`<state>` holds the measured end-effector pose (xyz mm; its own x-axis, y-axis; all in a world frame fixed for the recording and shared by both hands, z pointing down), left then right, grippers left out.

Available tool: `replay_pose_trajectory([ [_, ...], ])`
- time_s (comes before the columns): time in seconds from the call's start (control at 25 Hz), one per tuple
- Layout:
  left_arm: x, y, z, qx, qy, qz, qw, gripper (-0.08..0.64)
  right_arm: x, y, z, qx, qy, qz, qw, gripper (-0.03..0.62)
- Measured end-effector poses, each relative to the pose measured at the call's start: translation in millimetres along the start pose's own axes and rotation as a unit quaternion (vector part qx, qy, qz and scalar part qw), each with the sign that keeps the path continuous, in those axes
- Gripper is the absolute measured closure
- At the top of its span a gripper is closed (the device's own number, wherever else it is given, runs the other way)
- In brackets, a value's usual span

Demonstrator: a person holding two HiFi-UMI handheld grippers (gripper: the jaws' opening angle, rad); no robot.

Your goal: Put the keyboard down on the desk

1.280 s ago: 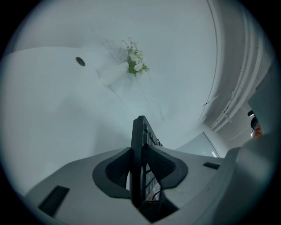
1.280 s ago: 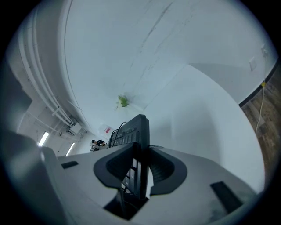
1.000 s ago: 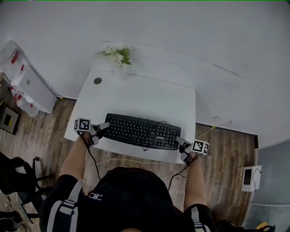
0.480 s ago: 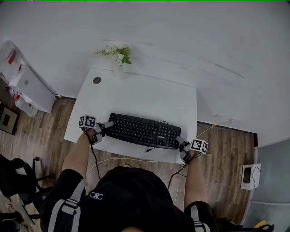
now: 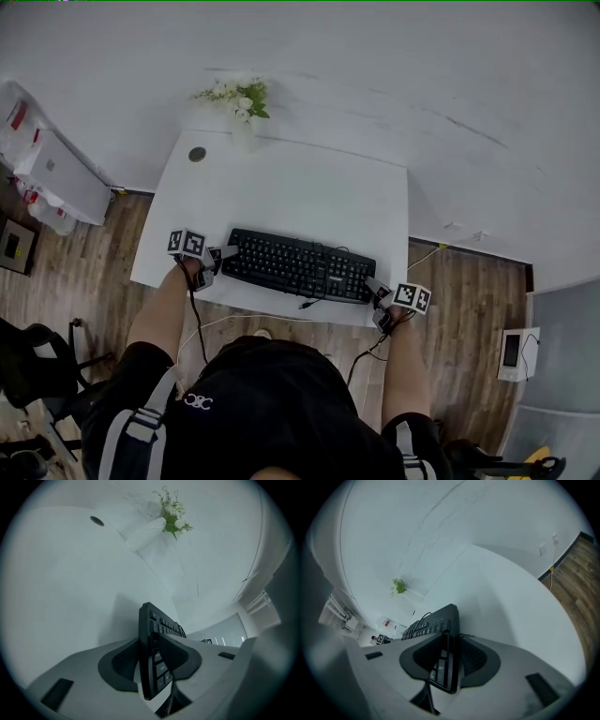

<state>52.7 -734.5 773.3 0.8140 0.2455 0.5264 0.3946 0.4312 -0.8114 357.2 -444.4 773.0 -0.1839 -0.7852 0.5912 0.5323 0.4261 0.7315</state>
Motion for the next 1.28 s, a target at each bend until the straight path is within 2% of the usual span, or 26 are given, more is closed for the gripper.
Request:
replay_pose_trajectory([
  [0.12,2,-6,6,0.003,-0.003,-0.014,0.9999,0.420,1,1,0,-0.016,-0.001,0.014,1.000,0.469],
  [0.28,1,-11,8,0.023,0.000,-0.042,0.9988,0.419,3,1,1,-0.059,-0.013,0.058,0.996,0.469],
  [0.4,1,-13,5,0.052,0.003,-0.073,0.9960,0.417,4,2,1,-0.090,-0.023,0.100,0.991,0.465],
  [0.48,1,-13,4,0.074,0.009,-0.101,0.9922,0.416,3,4,4,-0.125,-0.029,0.135,0.983,0.459],
  [0.72,-1,-12,5,0.149,0.017,-0.179,0.9723,0.407,1,1,4,-0.206,-0.029,0.202,0.957,0.453],
  [0.84,-2,-11,4,0.175,0.019,-0.212,0.9612,0.403,0,1,5,-0.225,-0.019,0.222,0.949,0.453],
  [0.96,-3,-9,4,0.181,0.023,-0.235,0.9546,0.402,-1,1,6,-0.225,-0.007,0.227,0.948,0.453],
  [1.12,-5,-8,5,0.166,0.030,-0.250,0.9533,0.398,-4,0,7,-0.220,0.005,0.242,0.945,0.454],
  [1.2,-10,-4,4,0.187,0.043,-0.268,0.9441,0.391,-7,-3,6,-0.229,0.019,0.251,0.940,0.446],
  [1.28,-19,3,1,0.218,0.065,-0.294,0.9282,0.394,-16,-9,0,-0.245,0.051,0.264,0.932,0.461],
])
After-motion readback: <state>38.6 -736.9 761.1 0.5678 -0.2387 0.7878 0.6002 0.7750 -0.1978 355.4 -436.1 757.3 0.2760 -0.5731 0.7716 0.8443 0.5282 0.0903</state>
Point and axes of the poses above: the fingertips, and each gripper's own axes: x forward along the fingers, y to its right, z out of its underside, the point moved 1 cm from there along -x, backward along the fingers
